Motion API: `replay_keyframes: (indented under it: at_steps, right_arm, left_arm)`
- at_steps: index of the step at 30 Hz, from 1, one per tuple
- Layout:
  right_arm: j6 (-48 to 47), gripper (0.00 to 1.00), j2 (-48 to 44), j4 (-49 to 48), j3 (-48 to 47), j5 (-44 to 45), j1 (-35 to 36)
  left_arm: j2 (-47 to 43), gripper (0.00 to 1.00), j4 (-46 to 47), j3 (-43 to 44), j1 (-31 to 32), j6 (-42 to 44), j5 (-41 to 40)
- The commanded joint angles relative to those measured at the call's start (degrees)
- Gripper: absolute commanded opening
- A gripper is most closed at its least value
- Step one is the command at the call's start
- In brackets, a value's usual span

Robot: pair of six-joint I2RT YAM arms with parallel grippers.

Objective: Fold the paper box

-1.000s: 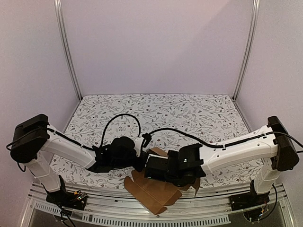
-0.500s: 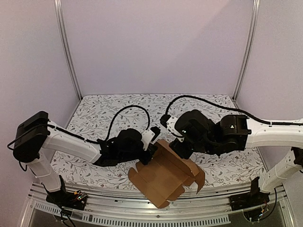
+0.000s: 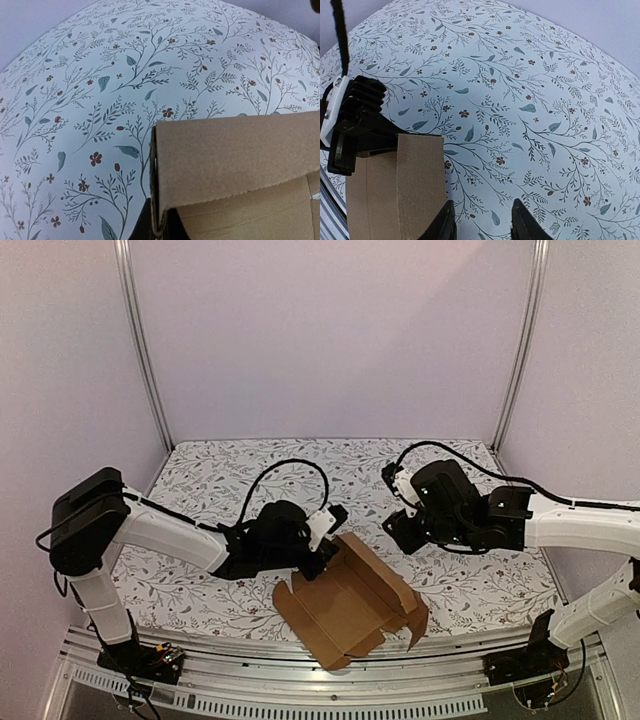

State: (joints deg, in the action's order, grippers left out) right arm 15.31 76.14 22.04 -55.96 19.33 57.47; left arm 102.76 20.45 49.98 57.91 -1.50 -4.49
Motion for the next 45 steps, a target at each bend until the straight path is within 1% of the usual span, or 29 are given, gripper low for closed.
replay_keyframes:
  at_steps: [1,4,5,12,16,20,31,43,45]
  right_arm:
    - [5.96,0.18,0.59,-10.03,3.0,-10.65,-4.86]
    - [7.52,0.02,2.35,-12.82,3.33,-12.98,-6.07]
    - [8.02,0.0,3.18,-13.66,3.28,-13.73,-6.2]
    - [12.18,0.0,10.66,-21.33,0.95,-22.27,-6.24]
    - [15.78,0.0,13.9,-27.06,1.34,-24.53,-6.25]
    - [18.37,0.0,16.92,-30.14,1.32,-26.86,-6.22]
    - [19.5,0.0,21.69,-30.85,2.18,-24.64,-3.21]
    - [20.2,0.0,24.64,-29.19,3.24,-20.33,1.37]
    - [20.48,0.0,25.01,-29.09,3.47,-19.74,1.91]
  left_arm:
    - [1.77,0.0,4.32,-1.15,-1.06,0.53,3.05]
    - [2.08,0.0,6.82,-1.97,-1.09,0.66,3.27]
    - [2.32,0.0,7.02,-1.92,-1.07,0.61,3.38]
    - [4.13,0.0,8.07,-1.7,-1.1,-0.63,4.05]
    - [4.12,0.0,8.42,-2.13,-1.07,-0.93,5.36]
    - [4.37,0.0,9.22,-2.73,-1.11,-1.07,5.71]
    - [5.09,0.0,11.54,-4.06,-1.06,-2.57,5.34]
    - [5.56,0.12,15.43,-7.16,-0.32,-5.23,4.67]
    - [5.61,0.13,15.84,-7.3,0.1,-5.6,2.51]
